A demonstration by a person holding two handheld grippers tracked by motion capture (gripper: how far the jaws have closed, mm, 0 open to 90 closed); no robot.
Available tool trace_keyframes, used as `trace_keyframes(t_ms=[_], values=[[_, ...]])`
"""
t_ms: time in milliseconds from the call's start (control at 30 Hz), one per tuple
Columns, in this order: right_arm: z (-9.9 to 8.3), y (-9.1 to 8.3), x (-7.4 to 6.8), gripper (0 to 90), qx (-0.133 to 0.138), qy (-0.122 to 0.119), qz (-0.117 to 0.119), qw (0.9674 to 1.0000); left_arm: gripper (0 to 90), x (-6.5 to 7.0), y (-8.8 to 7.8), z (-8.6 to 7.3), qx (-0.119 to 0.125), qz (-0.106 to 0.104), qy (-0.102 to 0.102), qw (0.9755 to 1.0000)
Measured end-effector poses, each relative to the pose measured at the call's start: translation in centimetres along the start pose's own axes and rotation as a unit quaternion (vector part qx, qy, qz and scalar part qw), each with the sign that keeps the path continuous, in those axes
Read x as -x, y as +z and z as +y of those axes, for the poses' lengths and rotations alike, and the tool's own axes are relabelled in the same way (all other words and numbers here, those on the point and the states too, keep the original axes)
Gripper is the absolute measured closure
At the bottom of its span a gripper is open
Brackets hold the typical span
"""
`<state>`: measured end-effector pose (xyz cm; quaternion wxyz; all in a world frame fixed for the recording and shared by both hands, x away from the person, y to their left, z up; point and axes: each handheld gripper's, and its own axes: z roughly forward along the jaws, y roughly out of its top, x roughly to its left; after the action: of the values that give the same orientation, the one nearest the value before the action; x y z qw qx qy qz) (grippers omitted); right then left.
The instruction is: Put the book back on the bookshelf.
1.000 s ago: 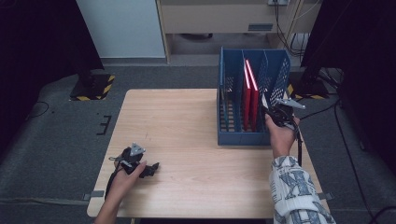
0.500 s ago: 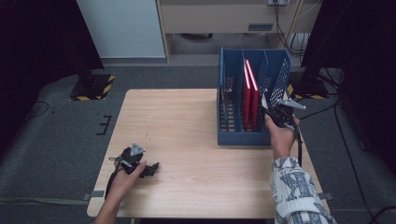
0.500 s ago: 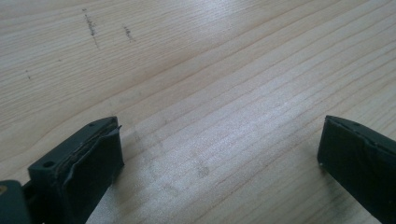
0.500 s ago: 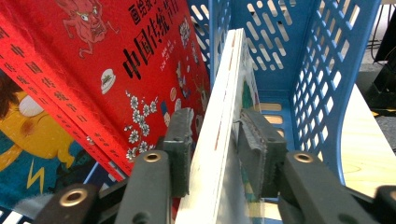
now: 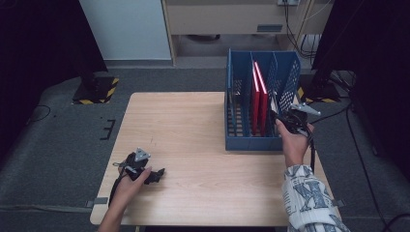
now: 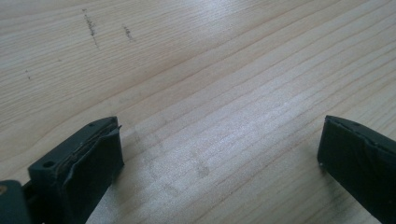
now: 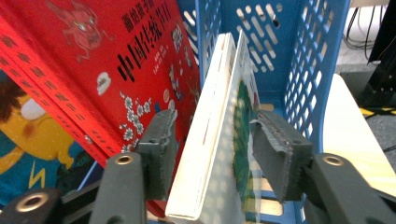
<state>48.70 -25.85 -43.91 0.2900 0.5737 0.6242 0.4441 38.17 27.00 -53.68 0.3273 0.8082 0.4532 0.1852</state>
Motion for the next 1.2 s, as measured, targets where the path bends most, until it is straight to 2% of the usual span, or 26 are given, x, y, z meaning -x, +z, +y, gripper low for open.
trace_keyframes(t_ms=[333, 900, 1200], values=[[0.1, -0.7, -0.2, 34.3, -0.007, -0.008, 0.0, 0.9999, 0.0, 0.0, 0.0, 0.0, 0.0, 0.0, 0.0, 1.0], [0.1, -1.0, -0.4, 24.9, -0.016, -0.026, 0.018, 0.9994, 0.0, 0.0, 0.0, 0.0, 0.0, 0.0, 0.0, 1.0], [0.1, -1.2, -0.2, 21.6, -0.01, -0.025, 0.023, 0.9994, 0.0, 0.0, 0.0, 0.0, 0.0, 0.0, 0.0, 1.0]])
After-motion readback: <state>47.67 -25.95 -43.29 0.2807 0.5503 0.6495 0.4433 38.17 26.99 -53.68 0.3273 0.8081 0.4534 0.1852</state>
